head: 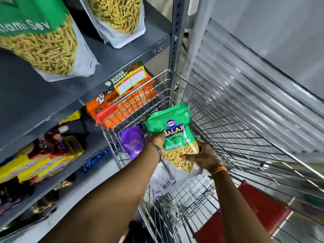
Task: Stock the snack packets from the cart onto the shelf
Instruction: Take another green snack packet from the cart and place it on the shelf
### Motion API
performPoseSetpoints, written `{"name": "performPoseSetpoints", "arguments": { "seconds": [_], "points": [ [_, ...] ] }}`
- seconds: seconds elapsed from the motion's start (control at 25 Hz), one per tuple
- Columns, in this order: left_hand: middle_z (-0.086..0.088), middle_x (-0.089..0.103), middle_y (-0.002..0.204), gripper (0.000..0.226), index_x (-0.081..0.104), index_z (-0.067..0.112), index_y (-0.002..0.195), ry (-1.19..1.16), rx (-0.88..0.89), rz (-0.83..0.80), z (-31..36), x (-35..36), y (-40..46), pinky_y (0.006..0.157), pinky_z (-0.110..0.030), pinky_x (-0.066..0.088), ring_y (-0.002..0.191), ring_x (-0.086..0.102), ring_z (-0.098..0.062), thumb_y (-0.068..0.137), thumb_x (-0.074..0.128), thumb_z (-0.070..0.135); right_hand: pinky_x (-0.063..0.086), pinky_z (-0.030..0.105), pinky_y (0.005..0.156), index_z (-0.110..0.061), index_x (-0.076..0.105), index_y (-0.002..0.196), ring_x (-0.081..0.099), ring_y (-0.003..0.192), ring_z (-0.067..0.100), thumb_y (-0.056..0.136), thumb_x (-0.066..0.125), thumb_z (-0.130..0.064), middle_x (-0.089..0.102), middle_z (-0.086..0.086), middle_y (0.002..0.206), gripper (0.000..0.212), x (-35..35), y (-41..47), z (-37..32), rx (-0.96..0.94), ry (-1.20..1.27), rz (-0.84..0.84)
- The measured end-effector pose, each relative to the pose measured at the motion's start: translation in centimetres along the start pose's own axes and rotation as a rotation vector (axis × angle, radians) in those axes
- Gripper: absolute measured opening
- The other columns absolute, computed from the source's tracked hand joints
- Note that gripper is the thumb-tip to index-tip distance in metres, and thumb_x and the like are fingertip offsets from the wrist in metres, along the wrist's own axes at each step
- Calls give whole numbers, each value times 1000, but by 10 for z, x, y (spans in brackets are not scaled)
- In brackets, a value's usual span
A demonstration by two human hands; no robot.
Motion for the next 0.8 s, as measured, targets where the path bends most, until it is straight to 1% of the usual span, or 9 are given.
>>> {"name": "performPoseSetpoints", "arguments": {
  "seconds": [0.08,0.16,0.24,0.28,0.4,0.52,0.6,0.68,0.8],
  "points": [
    [-9,63,132,47,62,5,125,-56,95,-20,5,-2,-23,93,-33,48,104,60,-16,83,75,22,61,47,89,8,69,111,76,99,33,66,87,8,77,17,108,48,-1,-25,-16,-53,66,17],
    [-9,75,104,34,70,6,107,-86,266,-23,16,-12,-51,78,-28,55,78,61,-12,77,80,17,62,43,87,15,65,111,75,100,34,69,81,16,75,23,110,45,3,-49,-32,-107,151,20],
    [5,73,73,18,70,9,92,-157,364,-79,28,-20,-82,57,-15,52,56,61,-5,76,80,9,61,44,86,18,66,108,74,97,36,68,80,18,73,27,109,43,9,-69,-48,-174,202,35],
    [12,71,66,16,69,10,88,-206,409,-115,35,-25,-97,52,-12,50,51,61,1,77,79,4,59,46,87,15,69,106,73,94,35,66,81,17,74,28,108,42,12,-79,-58,-199,211,59],
    [6,72,82,26,66,3,102,-329,531,-207,60,-50,-144,56,-11,53,57,66,8,79,75,-3,57,52,87,9,73,102,74,90,35,62,85,12,76,25,104,42,26,-108,-97,-288,236,84],
    [1,75,94,31,65,-1,111,-432,634,-266,82,-92,-186,63,-16,57,70,71,0,81,73,0,56,63,90,6,73,104,70,100,51,62,89,7,74,28,107,45,53,-137,-147,-390,210,22],
    [2,77,86,17,69,4,101,-490,682,-278,98,-127,-205,65,-24,59,69,71,-5,84,70,3,59,55,87,5,73,106,72,98,45,62,88,9,75,25,106,46,79,-151,-183,-444,176,-43],
    [-2,77,83,9,69,8,94,-575,699,-266,113,-166,-222,69,-32,61,68,70,-12,86,69,5,63,38,76,5,73,102,77,86,28,63,82,18,79,16,98,42,113,-162,-215,-484,156,-119],
    [2,77,77,5,69,10,90,-644,787,-178,144,-225,-236,62,-31,61,65,70,-12,85,71,9,62,28,70,-3,73,95,75,75,16,62,80,22,81,7,89,42,173,-163,-257,-546,115,-191]
  ]
}}
Point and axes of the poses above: each hand's wrist, its own y-axis towards the middle knuckle, its own x-axis out of the palm, z = x × y, the point moved 4 cm from there along y, towards the middle knuckle
